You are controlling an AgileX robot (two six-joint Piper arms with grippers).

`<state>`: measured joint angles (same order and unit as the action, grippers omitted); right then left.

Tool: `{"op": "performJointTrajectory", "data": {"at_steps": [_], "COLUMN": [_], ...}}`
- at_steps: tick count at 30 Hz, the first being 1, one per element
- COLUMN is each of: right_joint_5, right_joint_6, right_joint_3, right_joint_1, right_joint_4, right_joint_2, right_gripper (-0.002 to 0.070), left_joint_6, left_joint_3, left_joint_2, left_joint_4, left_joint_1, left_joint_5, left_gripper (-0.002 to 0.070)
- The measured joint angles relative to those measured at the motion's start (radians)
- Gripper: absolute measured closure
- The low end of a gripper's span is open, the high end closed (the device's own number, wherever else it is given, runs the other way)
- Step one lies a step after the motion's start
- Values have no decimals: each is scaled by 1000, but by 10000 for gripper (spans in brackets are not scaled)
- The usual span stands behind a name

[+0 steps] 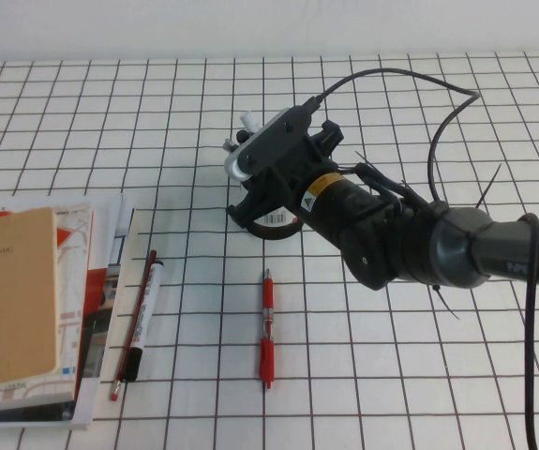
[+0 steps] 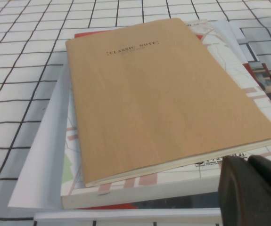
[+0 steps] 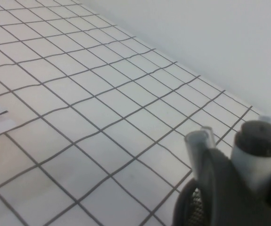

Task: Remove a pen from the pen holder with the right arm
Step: 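Take a marker out of the pen holder and lay it on the table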

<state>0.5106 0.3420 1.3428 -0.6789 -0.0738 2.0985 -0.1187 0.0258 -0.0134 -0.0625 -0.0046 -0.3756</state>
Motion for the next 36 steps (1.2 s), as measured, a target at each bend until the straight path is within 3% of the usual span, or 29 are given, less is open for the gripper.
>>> {"op": "performJointTrajectory", "data": {"at_steps": [15,24,30,36], "right_joint_5": [-189,-573,-916,-1245], "right_joint_6": [0,-6,-186,-488], "right_joint_3": [0,0,0,2], "right_joint_1": [0,0,11,38], "right_joint_4": [-49,-222,-237,-170], "right_joint_2": [-206,-482,-598,-609], "right_gripper": [549,549,549,549], "left_joint_6": [0,0,0,0], "left_joint_3": [0,0,0,0], "left_joint_2": [0,0,0,0], "left_joint_4": [0,0,0,0], "left_joint_1": [0,0,0,0], "left_joint_5": [0,0,0,0], "left_gripper": [679,679,680,679]}}
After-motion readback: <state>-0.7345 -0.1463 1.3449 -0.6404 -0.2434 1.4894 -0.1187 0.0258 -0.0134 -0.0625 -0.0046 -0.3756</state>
